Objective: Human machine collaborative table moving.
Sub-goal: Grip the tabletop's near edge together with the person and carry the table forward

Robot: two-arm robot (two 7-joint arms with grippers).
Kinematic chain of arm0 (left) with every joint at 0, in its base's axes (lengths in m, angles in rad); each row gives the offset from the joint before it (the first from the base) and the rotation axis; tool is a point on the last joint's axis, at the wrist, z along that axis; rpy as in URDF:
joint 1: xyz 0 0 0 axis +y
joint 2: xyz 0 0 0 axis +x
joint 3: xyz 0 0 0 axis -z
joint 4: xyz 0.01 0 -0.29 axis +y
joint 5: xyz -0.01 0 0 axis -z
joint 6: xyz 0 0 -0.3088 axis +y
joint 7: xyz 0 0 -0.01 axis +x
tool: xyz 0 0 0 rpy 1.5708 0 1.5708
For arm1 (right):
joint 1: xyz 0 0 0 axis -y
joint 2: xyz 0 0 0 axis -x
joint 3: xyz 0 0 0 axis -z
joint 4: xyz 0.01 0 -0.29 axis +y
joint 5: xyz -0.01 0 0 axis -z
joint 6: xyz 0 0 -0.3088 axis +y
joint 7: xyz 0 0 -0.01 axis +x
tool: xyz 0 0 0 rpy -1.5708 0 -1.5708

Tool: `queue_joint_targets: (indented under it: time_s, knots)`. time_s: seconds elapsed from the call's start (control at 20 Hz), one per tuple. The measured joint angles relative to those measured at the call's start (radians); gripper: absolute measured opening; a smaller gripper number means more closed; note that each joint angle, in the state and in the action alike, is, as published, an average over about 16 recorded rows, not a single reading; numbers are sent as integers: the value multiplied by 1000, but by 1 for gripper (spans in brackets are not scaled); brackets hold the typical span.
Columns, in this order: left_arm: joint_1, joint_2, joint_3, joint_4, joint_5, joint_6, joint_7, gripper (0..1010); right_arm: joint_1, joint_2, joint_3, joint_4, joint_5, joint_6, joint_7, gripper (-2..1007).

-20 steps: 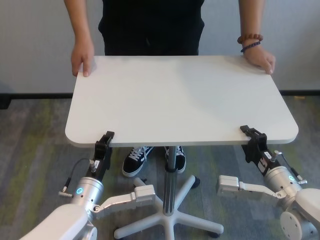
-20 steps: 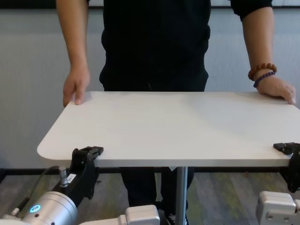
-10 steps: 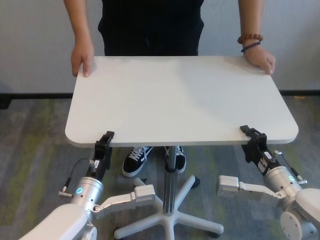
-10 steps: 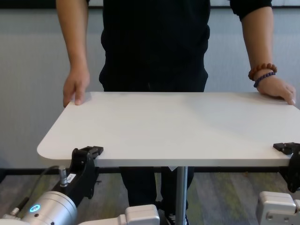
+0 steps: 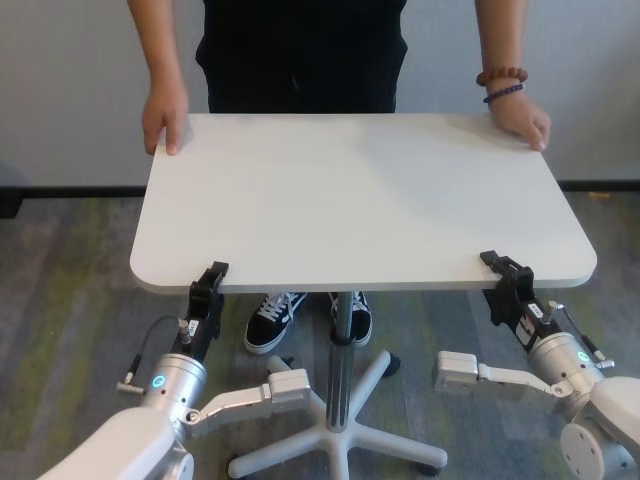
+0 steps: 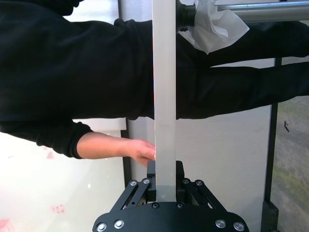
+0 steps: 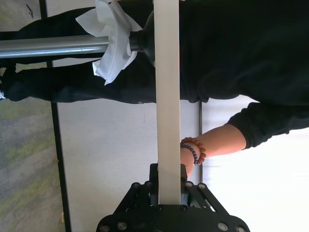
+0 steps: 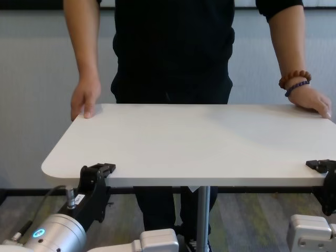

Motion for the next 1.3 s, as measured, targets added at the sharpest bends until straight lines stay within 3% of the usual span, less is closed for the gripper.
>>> queue_joint_targets:
  time_s: [0.45,0.9,1.1,1.3]
  knots:
    - [0,0,0,-2,0,-1,1,307,0,0,0,-1,-1,0,0,366]
    - [3,2,-1,-8,0,-1,0,560,0,1,0,-1,-1,0,0,657]
    - [17,12,-2,-42,-1,2,-17,697,-5,4,3,-13,3,0,10,788]
    - [54,37,-15,-116,-17,-1,-48,823,-35,25,15,-73,17,5,41,891]
